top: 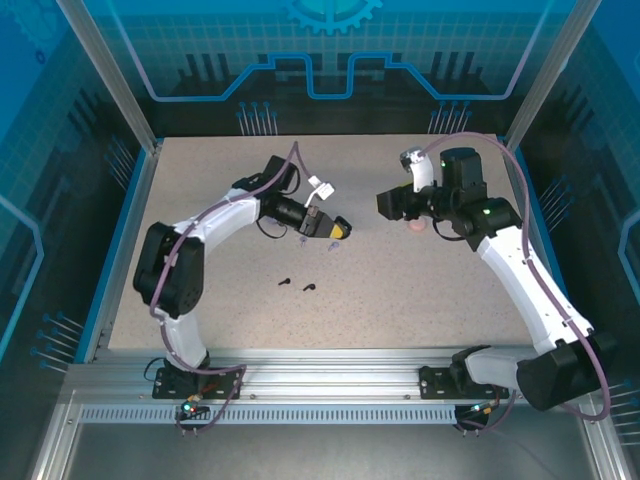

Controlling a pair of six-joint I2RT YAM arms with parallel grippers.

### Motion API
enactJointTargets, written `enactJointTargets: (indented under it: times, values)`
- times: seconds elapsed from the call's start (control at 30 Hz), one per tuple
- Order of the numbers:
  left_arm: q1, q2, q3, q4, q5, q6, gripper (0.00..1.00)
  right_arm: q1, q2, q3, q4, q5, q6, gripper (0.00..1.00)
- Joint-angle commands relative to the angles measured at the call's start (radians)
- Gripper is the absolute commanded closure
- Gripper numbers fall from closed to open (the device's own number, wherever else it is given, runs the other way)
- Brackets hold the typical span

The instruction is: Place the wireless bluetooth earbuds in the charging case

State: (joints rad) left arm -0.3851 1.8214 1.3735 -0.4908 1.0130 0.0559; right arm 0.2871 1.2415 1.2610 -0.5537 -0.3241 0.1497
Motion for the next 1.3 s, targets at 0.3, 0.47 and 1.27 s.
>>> enactJointTargets:
  times: [0.3,0.47,1.27]
  values:
    - [0.014,-0.475,-0.449,0.590,-0.410,-0.244,1.00,0.127,0.059,-0.170,-0.049,0.204,0.461,0.35]
    - [0.014,-0.614,-0.564,0.717,-0.575,-0.336,1.00,0.286,0.152,-0.200,-0.025,0.282,0.682,0.35]
    - [0.013,-0.972,-0.803,0.878,-1.019,-0.469,1.00,0.656,0.584,-0.037,0.075,0.329,1.197,0.34]
